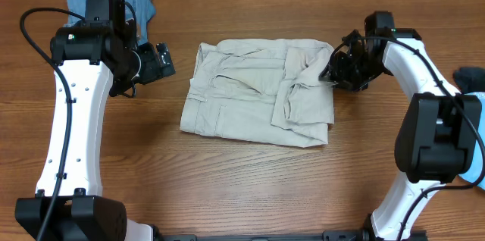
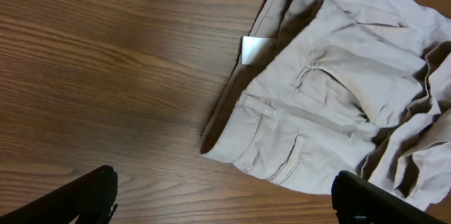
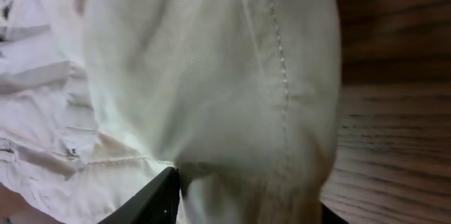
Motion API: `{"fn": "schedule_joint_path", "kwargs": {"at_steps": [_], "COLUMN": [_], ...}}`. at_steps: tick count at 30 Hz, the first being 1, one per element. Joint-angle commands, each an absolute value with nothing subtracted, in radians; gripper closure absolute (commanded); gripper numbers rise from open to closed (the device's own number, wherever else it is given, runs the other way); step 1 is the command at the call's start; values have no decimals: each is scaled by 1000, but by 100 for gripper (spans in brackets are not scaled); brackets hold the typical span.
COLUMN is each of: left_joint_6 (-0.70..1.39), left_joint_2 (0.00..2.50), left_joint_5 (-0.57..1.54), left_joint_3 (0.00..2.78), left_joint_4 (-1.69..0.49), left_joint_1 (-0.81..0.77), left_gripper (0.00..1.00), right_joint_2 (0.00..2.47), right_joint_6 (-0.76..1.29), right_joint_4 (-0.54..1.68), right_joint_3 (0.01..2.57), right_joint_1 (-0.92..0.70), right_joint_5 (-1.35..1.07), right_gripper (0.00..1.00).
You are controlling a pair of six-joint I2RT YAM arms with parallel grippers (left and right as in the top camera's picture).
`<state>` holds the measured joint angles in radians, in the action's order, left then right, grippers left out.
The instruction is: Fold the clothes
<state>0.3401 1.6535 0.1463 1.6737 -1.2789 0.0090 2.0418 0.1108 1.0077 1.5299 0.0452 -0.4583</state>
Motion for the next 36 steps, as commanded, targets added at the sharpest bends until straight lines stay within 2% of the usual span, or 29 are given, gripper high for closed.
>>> {"fn": "schedule_joint_path", "kwargs": {"at_steps": [1,6,7,10,11,18,19,20,23,25,26,27,28,31,33,34,36], "left_joint_6": [326,326,326,326,326,329,329,329,329,329,329,329,329,331,345,345,344], "left_joint_2": [1662,1662,1662,1662,1662,1662,1662,1662,1662,1662,1662,1662,1662,1662,1662,1662,1662], "left_joint_5": [150,151,151,151,151,155,155,155,155,155,155,155,155,160,178,178,178], "left_joint_3": [1671,1671,1671,1671,1671,1671,1671,1671,1671,1671,1671,1671,1671,1671,1671,1671,1671], "left_joint_4": [-1279,-1279,-1279,-1279,-1278,-1275,-1275,-1276,-1276,-1275,-1275,-1275,-1275,-1256,-1256,-1257,-1267], "left_joint_1": [11,11,11,11,11,11,11,11,11,11,11,11,11,11,11,11,11], "left_gripper": [0,0,0,0,0,0,0,0,0,0,0,0,0,0,0,0,0], "right_joint_2": [1976,1975,1975,1975,1975,1975,1975,1975,1968,1922,1893,1852,1814,1781,1794,1798,1784], "right_joint_6": [109,128,128,138,163,283,282,282,289,283,270,258,258,259,259,263,344], "right_joint_4": [1006,1006,1005,969,950,785,774,770,772,819,847,878,897,896,881,875,896], "right_joint_3": [1573,1573,1573,1573,1572,1572,1572,1572,1575,1608,1629,1653,1674,1678,1654,1646,1649], "right_joint_1": [47,44,40,1,-31,-245,-270,-284,-289,-259,-240,-215,-193,-195,-253,-287,-317], "right_joint_5": [-445,-459,-482,-574,-579,-577,-572,-551,-544,-552,-551,-552,-566,-707,-712,-677,-402], "right_gripper": [55,62,67,93,96,96,92,82,86,85,82,69,67,72,71,71,78]}}
